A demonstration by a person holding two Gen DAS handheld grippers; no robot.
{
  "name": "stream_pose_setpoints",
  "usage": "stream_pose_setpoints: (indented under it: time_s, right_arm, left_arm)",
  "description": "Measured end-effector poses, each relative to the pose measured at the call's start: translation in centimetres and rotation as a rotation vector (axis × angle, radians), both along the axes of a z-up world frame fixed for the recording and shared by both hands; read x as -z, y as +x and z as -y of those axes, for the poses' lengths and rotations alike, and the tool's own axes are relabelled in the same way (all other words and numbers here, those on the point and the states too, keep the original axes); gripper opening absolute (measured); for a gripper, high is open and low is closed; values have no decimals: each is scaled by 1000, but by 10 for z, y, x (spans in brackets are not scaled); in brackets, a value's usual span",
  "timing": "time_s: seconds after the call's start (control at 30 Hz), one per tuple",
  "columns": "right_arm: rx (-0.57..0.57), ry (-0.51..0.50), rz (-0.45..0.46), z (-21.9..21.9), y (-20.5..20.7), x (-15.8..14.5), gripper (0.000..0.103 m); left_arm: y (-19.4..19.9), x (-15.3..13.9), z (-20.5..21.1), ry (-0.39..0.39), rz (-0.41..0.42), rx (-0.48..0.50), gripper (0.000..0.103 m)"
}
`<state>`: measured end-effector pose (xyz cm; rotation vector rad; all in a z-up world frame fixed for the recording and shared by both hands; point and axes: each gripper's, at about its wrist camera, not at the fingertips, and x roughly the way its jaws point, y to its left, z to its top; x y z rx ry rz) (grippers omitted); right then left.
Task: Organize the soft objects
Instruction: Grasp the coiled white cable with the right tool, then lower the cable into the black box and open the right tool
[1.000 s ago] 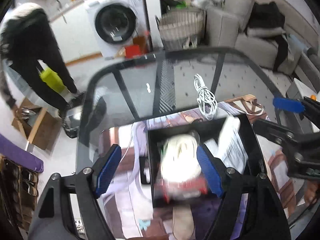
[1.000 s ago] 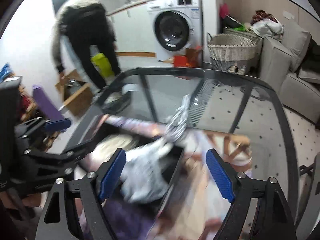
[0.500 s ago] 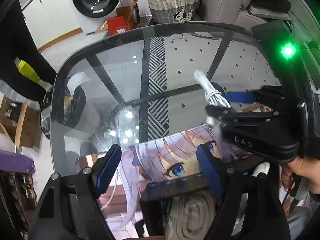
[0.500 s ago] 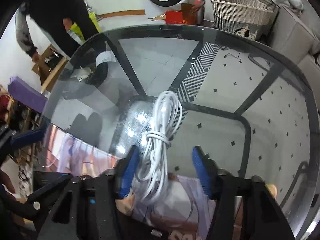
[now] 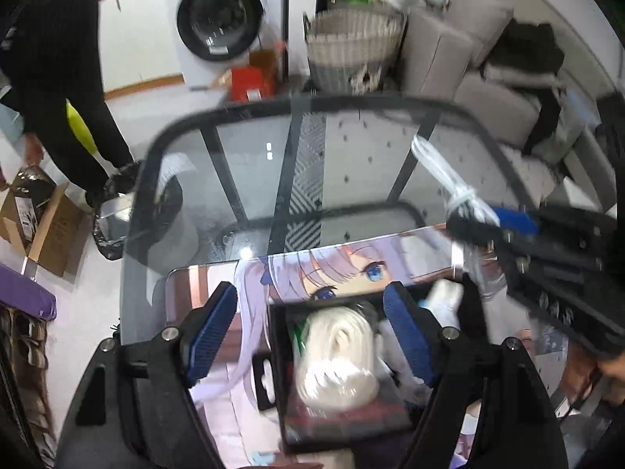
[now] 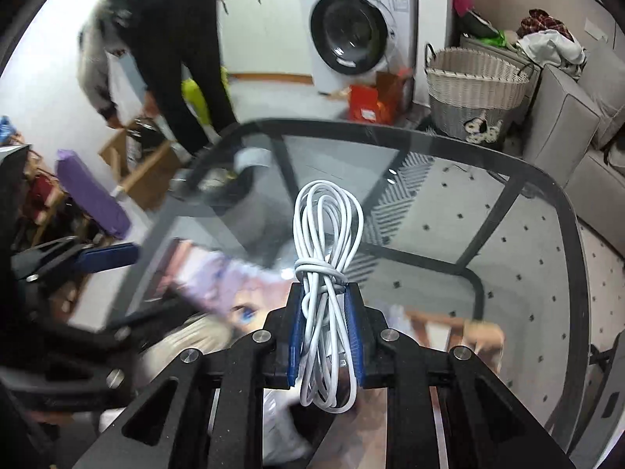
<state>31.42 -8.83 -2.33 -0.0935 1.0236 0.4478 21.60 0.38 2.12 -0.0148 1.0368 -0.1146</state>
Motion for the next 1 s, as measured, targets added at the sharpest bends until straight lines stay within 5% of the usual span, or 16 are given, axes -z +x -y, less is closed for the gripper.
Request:
stream_pose_setpoints:
  time_s: [0.2, 0.43, 0.57, 0.7, 0.9, 1.0]
  right_arm:
    - [-30, 2, 11, -8, -62, -1, 20]
    - [-3, -34, -59, -15, -76, 50, 20]
    - [23, -21, -50, -14, -86, 48, 23]
    - [48, 18, 13, -7, -108, 38, 51]
    - [53, 33, 149, -1, -150, 27, 53]
    - [97, 44, 266, 6, -173, 26, 67]
  left_arm:
    - [-45, 5, 10, 23, 27, -7, 78]
    - [-77, 31, 17, 59, 30, -16, 78]
    - [-90, 37, 15, 61, 53, -16, 78]
    - [-106, 38, 16, 60, 117, -12, 78]
    - [-131, 42, 18, 71, 245, -31, 78]
    - [-148, 42, 23, 109, 355, -35, 78]
